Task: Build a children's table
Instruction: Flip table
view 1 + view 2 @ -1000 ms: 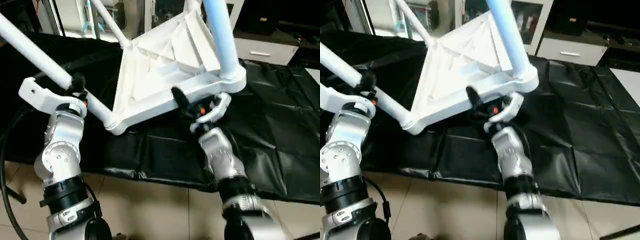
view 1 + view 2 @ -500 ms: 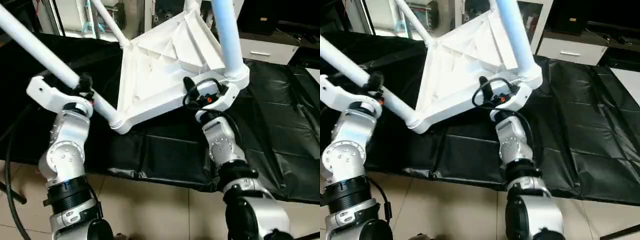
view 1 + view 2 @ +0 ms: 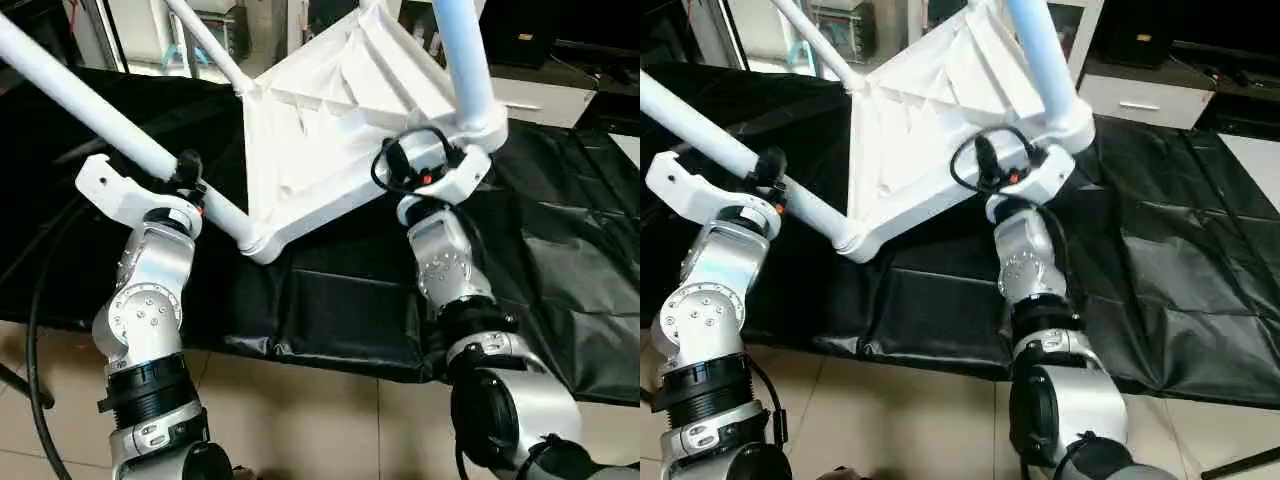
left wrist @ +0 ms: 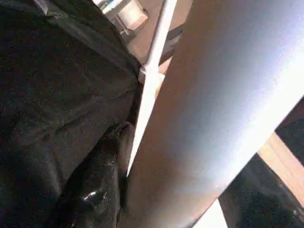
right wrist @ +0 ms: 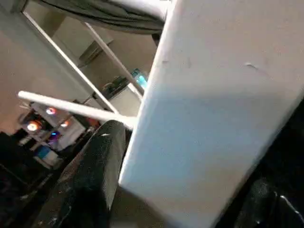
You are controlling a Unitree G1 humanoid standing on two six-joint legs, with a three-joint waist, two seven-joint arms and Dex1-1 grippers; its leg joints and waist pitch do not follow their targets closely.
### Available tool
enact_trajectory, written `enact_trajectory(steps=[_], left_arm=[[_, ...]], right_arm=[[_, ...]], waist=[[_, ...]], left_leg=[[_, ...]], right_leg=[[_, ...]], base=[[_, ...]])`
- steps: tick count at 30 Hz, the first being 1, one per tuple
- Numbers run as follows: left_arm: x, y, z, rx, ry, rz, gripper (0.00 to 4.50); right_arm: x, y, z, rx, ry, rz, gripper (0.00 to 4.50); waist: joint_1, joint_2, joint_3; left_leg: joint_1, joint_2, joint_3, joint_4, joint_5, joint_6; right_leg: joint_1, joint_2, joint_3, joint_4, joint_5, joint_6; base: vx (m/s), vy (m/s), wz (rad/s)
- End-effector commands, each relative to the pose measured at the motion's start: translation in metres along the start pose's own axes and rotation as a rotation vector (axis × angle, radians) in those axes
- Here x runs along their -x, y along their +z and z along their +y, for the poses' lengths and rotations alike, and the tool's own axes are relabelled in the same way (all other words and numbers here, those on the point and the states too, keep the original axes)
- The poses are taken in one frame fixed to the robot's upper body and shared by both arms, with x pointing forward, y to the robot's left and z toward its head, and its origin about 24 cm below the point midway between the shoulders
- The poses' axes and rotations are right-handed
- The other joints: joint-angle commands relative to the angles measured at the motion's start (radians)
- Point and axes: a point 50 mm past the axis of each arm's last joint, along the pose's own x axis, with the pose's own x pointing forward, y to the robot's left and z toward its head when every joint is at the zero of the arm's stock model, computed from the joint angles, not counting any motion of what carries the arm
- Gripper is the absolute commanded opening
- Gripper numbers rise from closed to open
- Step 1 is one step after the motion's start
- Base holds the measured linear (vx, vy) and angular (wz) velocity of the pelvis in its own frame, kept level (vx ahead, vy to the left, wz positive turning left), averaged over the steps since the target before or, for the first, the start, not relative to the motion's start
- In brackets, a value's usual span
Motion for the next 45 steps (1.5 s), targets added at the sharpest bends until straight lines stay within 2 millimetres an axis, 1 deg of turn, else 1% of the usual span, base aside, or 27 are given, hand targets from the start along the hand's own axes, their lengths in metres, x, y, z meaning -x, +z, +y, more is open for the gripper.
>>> enact_trajectory(steps=[1, 2, 4, 6, 8, 10, 12, 14, 17, 20, 21, 23, 31, 32, 33, 34, 35, 36, 37, 38, 39, 40, 41, 42, 43, 44, 45], left_arm=[[0.002, -0.003, 0.023, 0.026, 0.112, 0.023, 2.9], [0.002, -0.002, 0.025, 0.018, 0.123, 0.018, 2.99], [0.002, -0.002, 0.025, 0.018, 0.123, 0.018, 3.01], [0.002, -0.002, 0.025, 0.018, 0.123, 0.018, 3.34], [0.002, -0.002, 0.025, 0.018, 0.123, 0.018, 3.42], [0.002, -0.002, 0.025, 0.018, 0.123, 0.018, 3.49], [0.002, -0.002, 0.025, 0.018, 0.123, 0.018, 3.9], [0.002, -0.002, 0.025, 0.018, 0.123, 0.018, 3.88], [0.002, -0.002, 0.025, 0.018, 0.123, 0.018, 4.32], [0.002, -0.002, 0.025, 0.018, 0.123, 0.018, 4.33], [0.002, -0.002, 0.025, 0.018, 0.123, 0.018, 4.47], [0.002, -0.002, 0.025, 0.018, 0.123, 0.018, 4.5], [0.002, -0.002, 0.025, 0.018, 0.123, 0.018, 4.5], [0.002, -0.001, 0.029, 0.009, 0.142, 0.014, 4.5], [0.002, -0.001, 0.029, 0.009, 0.142, 0.014, 4.5], [0.0, 0.02, 0.034, 0.054, 0.104, -0.115, 4.5], [0.0, 0.034, 0.034, 0.099, 0.035, -0.202, 4.5], [0.001, 0.043, 0.033, 0.123, -0.007, -0.254, 4.5], [0.004, 0.055, 0.028, 0.17, -0.093, -0.336, 4.5], [0.004, 0.056, 0.027, 0.179, -0.109, -0.341, 4.5], [0.005, 0.056, 0.024, 0.185, -0.129, -0.343, 4.5], [0.005, 0.056, 0.024, 0.183, -0.132, -0.341, 4.5], [0.005, 0.056, 0.024, 0.176, -0.129, -0.336, 4.5], [0.004, 0.055, 0.024, 0.159, -0.123, -0.333, 4.5], [0.004, 0.055, 0.024, 0.157, -0.126, -0.335, 4.5], [0.004, 0.055, 0.024, 0.156, -0.12, -0.335, 4.5], [0.004, 0.055, 0.025, 0.152, -0.119, -0.345, 4.5]], right_arm=[[-0.002, 0.044, -0.008, 0.201, -0.01, -0.155, 2.47], [-0.002, 0.05, -0.007, 0.252, -0.01, -0.174, 2.46], [-0.002, 0.05, -0.007, 0.252, -0.01, -0.174, 2.46], [-0.002, 0.05, -0.007, 0.252, -0.01, -0.174, 2.46], [-0.002, 0.05, -0.007, 0.252, -0.01, -0.174, 2.45], [-0.002, 0.05, -0.007, 0.252, -0.01, -0.174, 2.45], [-0.002, 0.05, -0.007, 0.252, -0.01, -0.174, 2.45], [-0.002, 0.05, -0.007, 0.252, -0.01, -0.174, 2.45], [-0.002, 0.05, -0.007, 0.252, -0.01, -0.174, 2.45], [-0.002, 0.05, -0.007, 0.252, -0.01, -0.174, 2.45], [-0.002, 0.05, -0.007, 0.252, -0.01, -0.174, 2.44], [-0.002, 0.05, -0.007, 0.252, -0.01, -0.174, 2.44], [-0.002, 0.05, -0.007, 0.252, -0.01, -0.174, 2.44], [-0.002, 0.059, -0.004, 0.314, -0.013, -0.202, 2.44], [-0.002, 0.059, -0.004, 0.314, -0.013, -0.202, 2.44], [0.004, 0.106, -0.007, 0.535, -0.062, -0.333, 2.44], [0.011, 0.135, -0.005, 0.672, -0.093, -0.42, 2.44], [0.015, 0.151, -0.003, 0.745, -0.111, -0.468, 2.44], [0.022, 0.172, 0.001, 0.843, -0.134, -0.536, 2.44], [0.022, 0.173, 0.001, 0.845, -0.133, -0.538, 2.44], [0.022, 0.174, 0.001, 0.848, -0.131, -0.54, 2.42], [0.022, 0.174, 0.002, 0.849, -0.129, -0.54, 2.34], [0.022, 0.175, 0.002, 0.85, -0.129, -0.54, 2.2], [0.022, 0.175, 0.002, 0.849, -0.129, -0.539, 2.08], [0.021, 0.174, 0.002, 0.848, -0.129, -0.538, 2.02], [0.021, 0.174, 0.002, 0.849, -0.13, -0.538, 1.9], [0.022, 0.174, 0.002, 0.853, -0.134, -0.536, 1.9]], waist=[[-0.003, 0.005, -0.068], [-0.002, 0.004, -0.068], [-0.001, 0.004, -0.067], [-0.001, 0.004, -0.067], [-0.001, 0.003, -0.067], [-0.001, 0.002, -0.068], [-0.001, 0.0, -0.068], [0.0, 0.002, -0.068], [-0.001, 0.001, -0.069], [0.0, 0.001, -0.069], [0.0, 0.001, -0.069], [0.0, 0.001, -0.069], [0.0, 0.0, -0.07], [0.0, -0.002, -0.07], [0.001, -0.002, -0.07], [0.0, -0.019, -0.066], [0.0, -0.019, -0.066], [0.023, -0.011, -0.083], [0.037, -0.015, -0.088], [0.047, -0.015, -0.091], [0.056, -0.012, -0.088], [0.055, -0.014, -0.086], [0.057, -0.014, -0.084], [0.055, -0.016, -0.078], [0.043, -0.024, -0.079], [0.031, -0.021, -0.079], [0.022, -0.026, -0.076]], left_leg=[[0.021, 0.073, -0.027, -0.085, -0.078, -0.008], [0.02, 0.074, -0.026, -0.086, -0.075, -0.011], [0.023, 0.073, -0.023, -0.087, -0.09, -0.018], [0.022, 0.073, -0.022, -0.087, -0.099, -0.022], [0.022, 0.074, -0.021, -0.088, -0.097, -0.021], [0.022, 0.073, -0.02, -0.086, -0.087, -0.014], [0.019, 0.072, -0.018, -0.084, -0.074, -0.002], [0.022, 0.072, -0.017, -0.084, -0.074, 0.002], [0.02, 0.072, -0.018, -0.083, -0.064, 0.008], [0.022, 0.072, -0.017, -0.082, -0.067, 0.011], [0.021, 0.072, -0.017, -0.082, -0.063, 0.011], [0.021, 0.072, -0.017, -0.082, -0.061, 0.012], [0.021, 0.072, -0.016, -0.081, -0.057, 0.015], [0.021, 0.072, -0.016, -0.08, -0.054, 0.017], [0.021, 0.072, -0.017, -0.08, -0.047, 0.016], [0.021, 0.069, -0.016, -0.079, -0.021, 0.018], [0.021, 0.069, -0.016, -0.079, -0.021, 0.018], [0.05, 0.063, -0.006, -0.063, 0.054, 0.013], [0.053, 0.054, -0.001, -0.052, 0.135, 0.016], [0.052, 0.049, 0.003, -0.046, 0.17, 0.016], [0.05, 0.045, 0.014, -0.041, 0.178, 0.029], [0.043, 0.046, 0.017, -0.043, 0.152, 0.037], [0.038, 0.049, 0.016, -0.045, 0.122, 0.036], [0.03, 0.053, 0.014, -0.055, 0.046, 0.029], [0.014, 0.054, 0.007, -0.06, 0.014, 0.021], [0.014, 0.059, 0.004, -0.064, -0.019, 0.021], [0.011, 0.059, 0.001, -0.066, -0.036, 0.015]], right_leg=[[0.035, -0.085, 0.062, -0.059, 0.004, -0.207], [0.036, -0.085, 0.062, -0.058, 0.003, -0.201], [0.033, -0.083, 0.062, -0.06, -0.013, -0.188], [0.033, -0.083, 0.063, -0.061, -0.021, -0.184], [0.033, -0.082, 0.064, -0.059, -0.007, -0.178], [0.032, -0.08, 0.065, -0.057, 0.01, -0.178], [0.034, -0.08, 0.066, -0.056, 0.02, -0.179], [0.031, -0.08, 0.066, -0.057, 0.017, -0.182], [0.032, -0.079, 0.067, -0.055, 0.026, -0.185], [0.031, -0.079, 0.067, -0.056, 0.017, -0.187], [0.031, -0.079, 0.067, -0.055, 0.022, -0.187], [0.031, -0.078, 0.067, -0.054, 0.026, -0.188], [0.032, -0.078, 0.067, -0.054, 0.03, -0.191], [0.032, -0.078, 0.067, -0.053, 0.032, -0.191], [0.032, -0.078, 0.067, -0.053, 0.034, -0.19], [0.032, -0.074, 0.068, -0.062, 0.028, -0.173], [0.032, -0.074, 0.068, -0.062, 0.028, -0.173], [0.014, -0.062, 0.068, -0.046, 0.119, -0.154], [0.01, -0.044, 0.068, -0.038, 0.216, -0.14], [0.008, -0.038, 0.068, -0.031, 0.266, -0.133], [-0.005, -0.033, 0.073, -0.029, 0.319, -0.129], [-0.003, -0.034, 0.077, -0.029, 0.316, -0.127], [0.0, -0.036, 0.08, -0.03, 0.296, -0.122], [0.005, -0.039, 0.084, -0.035, 0.227, -0.123], [0.021, -0.044, 0.084, -0.032, 0.186, -0.119], [0.016, -0.05, 0.083, -0.035, 0.134, -0.118], [0.018, -0.051, 0.082, -0.04, 0.09, -0.117]], base=[[0.0, 0.0, 0.0], [0.0, 0.0, 0.0], [0.0, 0.0, 0.0], [0.0, 0.0, 0.0], [0.0, 0.0, 0.0], [0.0, 0.0, 0.0], [0.0, 0.0, 0.0], [0.0, 0.0, 0.0], [0.0, 0.0, 0.0], [0.0, 0.0, 0.0], [0.0, 0.0, 0.0], [0.0, 0.0, 0.0], [0.0, 0.0, 0.0], [0.0, 0.0, 0.0], [0.0, 0.0, 0.0], [0.0, 0.0, 0.0], [0.0, 0.0, 0.0], [0.0, 0.0, 0.0], [0.001, 0.003, 0.25], [0.001, 0.003, 0.25], [0.013, 0.005, 0.27], [0.019, 0.005, 0.22], [0.019, 0.005, 0.22], [0.0, 0.0, 0.0], [0.0, 0.0, 0.0], [0.0, 0.0, 0.0], [-0.054, 0.027, -0.05]])
